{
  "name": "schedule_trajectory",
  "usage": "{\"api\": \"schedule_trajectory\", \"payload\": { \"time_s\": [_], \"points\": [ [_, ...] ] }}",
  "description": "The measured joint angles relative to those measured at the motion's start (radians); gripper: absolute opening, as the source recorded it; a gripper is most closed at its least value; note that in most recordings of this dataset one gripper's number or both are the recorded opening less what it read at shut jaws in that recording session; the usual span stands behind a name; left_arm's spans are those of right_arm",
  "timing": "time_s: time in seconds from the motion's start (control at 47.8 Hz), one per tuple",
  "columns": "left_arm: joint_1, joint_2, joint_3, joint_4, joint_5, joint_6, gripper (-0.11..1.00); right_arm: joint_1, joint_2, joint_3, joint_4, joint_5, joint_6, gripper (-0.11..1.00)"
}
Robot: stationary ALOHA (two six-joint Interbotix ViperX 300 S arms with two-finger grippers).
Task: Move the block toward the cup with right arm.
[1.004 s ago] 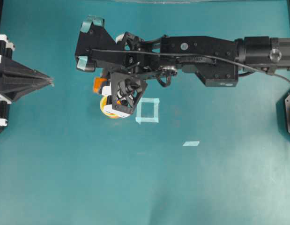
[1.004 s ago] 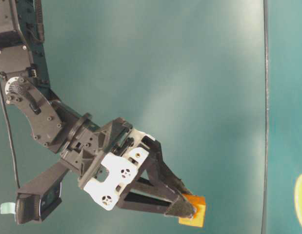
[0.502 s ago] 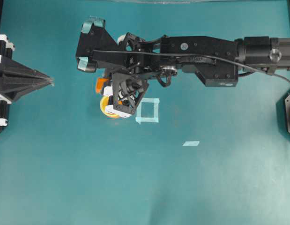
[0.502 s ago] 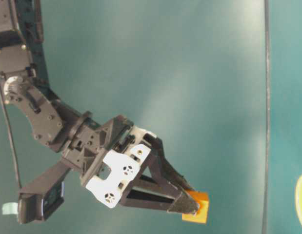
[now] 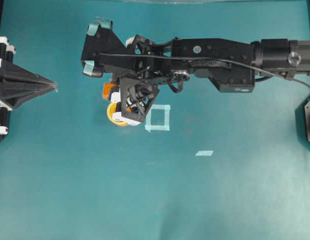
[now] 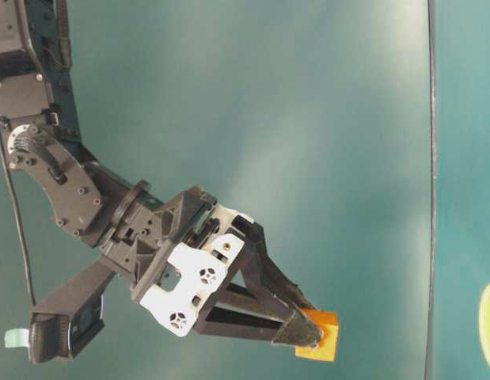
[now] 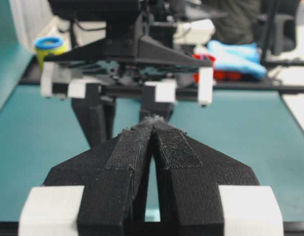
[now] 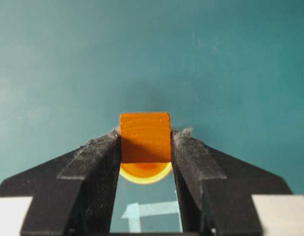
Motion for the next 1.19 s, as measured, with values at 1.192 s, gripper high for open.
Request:
{"api": "schedule_trajectory", "payload": {
  "time_s": [1.192],
  "points": [
    [-0.002, 0.002, 0.0, 0.002, 0.0, -0.002, 0.0, 0.002, 0.0, 0.0, 0.0, 0.014, 0.002, 0.39]
  ]
}}
